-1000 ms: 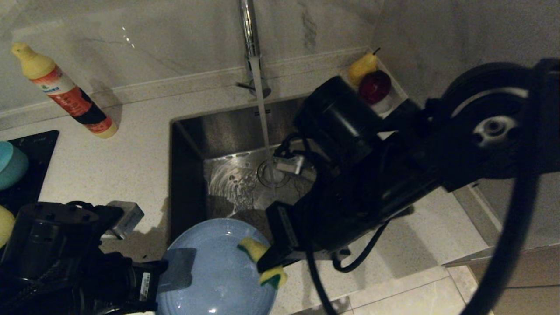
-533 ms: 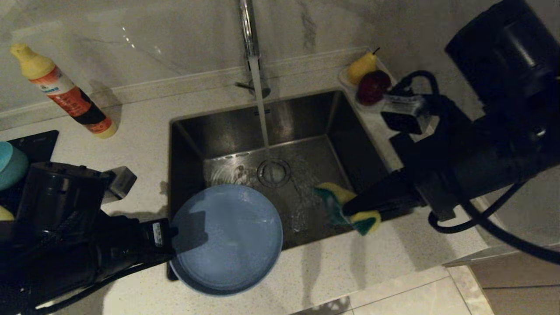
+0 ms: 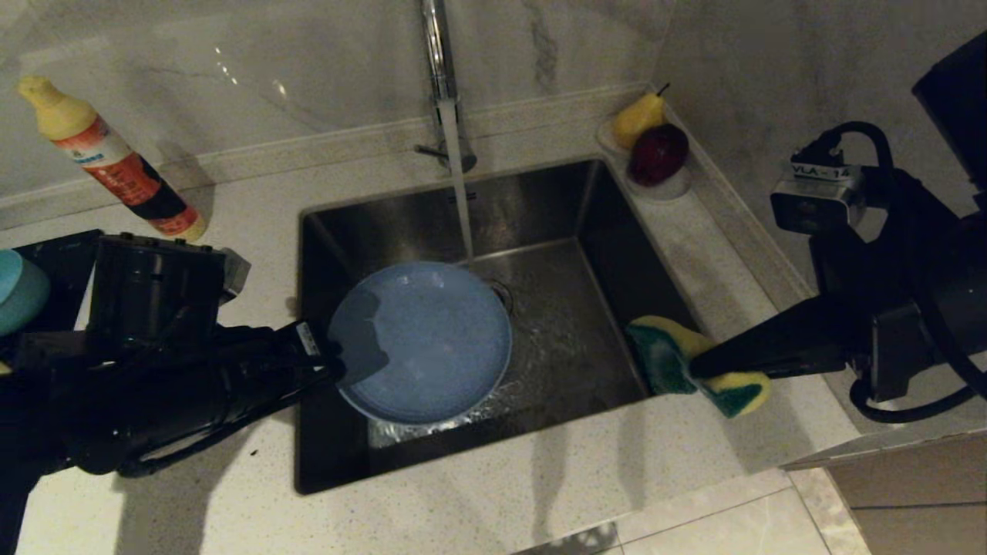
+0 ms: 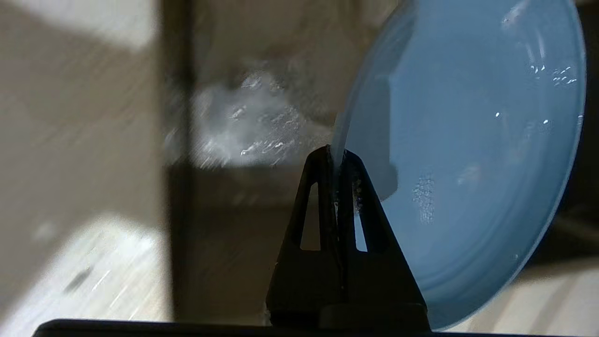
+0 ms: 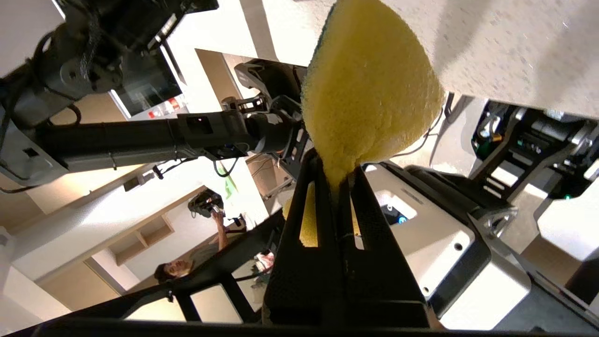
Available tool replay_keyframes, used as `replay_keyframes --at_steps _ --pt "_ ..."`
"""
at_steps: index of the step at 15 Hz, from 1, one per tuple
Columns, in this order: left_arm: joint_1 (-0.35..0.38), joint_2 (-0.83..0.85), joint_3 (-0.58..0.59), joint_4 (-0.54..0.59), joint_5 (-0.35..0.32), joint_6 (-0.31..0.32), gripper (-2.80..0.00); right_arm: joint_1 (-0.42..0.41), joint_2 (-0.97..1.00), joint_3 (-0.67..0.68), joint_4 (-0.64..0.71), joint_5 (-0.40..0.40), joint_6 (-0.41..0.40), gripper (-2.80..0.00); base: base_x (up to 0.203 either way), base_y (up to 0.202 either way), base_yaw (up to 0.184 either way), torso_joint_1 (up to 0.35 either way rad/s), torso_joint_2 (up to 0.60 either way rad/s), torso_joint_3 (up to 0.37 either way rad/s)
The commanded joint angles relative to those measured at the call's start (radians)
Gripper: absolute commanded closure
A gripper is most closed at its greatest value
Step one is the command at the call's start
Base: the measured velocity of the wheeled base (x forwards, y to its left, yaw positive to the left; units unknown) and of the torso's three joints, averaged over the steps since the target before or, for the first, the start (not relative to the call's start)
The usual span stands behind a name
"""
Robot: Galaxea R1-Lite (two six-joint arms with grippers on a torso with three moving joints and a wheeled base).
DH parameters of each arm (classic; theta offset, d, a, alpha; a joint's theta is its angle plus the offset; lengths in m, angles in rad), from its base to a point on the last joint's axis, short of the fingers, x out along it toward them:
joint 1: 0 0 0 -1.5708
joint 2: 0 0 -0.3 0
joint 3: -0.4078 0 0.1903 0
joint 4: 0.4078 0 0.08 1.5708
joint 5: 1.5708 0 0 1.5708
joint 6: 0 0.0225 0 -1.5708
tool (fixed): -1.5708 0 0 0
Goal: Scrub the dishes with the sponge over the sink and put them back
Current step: Rinse the plate
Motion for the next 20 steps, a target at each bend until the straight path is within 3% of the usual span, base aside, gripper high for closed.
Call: replay_keyframes --at_steps 1,7,12,18,20 --pt "0.007 0.088 -0.021 -0.077 0.001 -0.005 0.0 -0.009 -0.015 0.043 -0.008 0.01 0.003 0.0 0.0 0.0 0.0 0.0 0.0 0.0" --pt "0.01 0.23 -0.099 -0.172 0.001 -0.003 0.0 -0.037 -0.024 0.176 -0.136 0.017 0.003 0.0 0.0 0.0 0.0 0.0 0.0 0.0" --pt "0.008 0.299 -0.161 -0.17 -0.004 0.004 0.0 -0.051 -0.02 0.2 -0.145 0.028 -0.004 0.0 0.0 0.0 0.0 0.0 0.0 0.0" --pt "-0.006 0.328 -0.17 -0.167 -0.008 0.013 0.0 -0.063 -0.02 0.3 -0.247 0.031 -0.004 0.0 0.0 0.0 0.0 0.0 0.0 0.0" --pt "0.027 0.295 -0.155 -0.163 0.004 0.059 0.0 -0.063 -0.023 0.303 -0.247 0.031 -0.004 0.0 0.0 0.0 0.0 0.0 0.0 0.0"
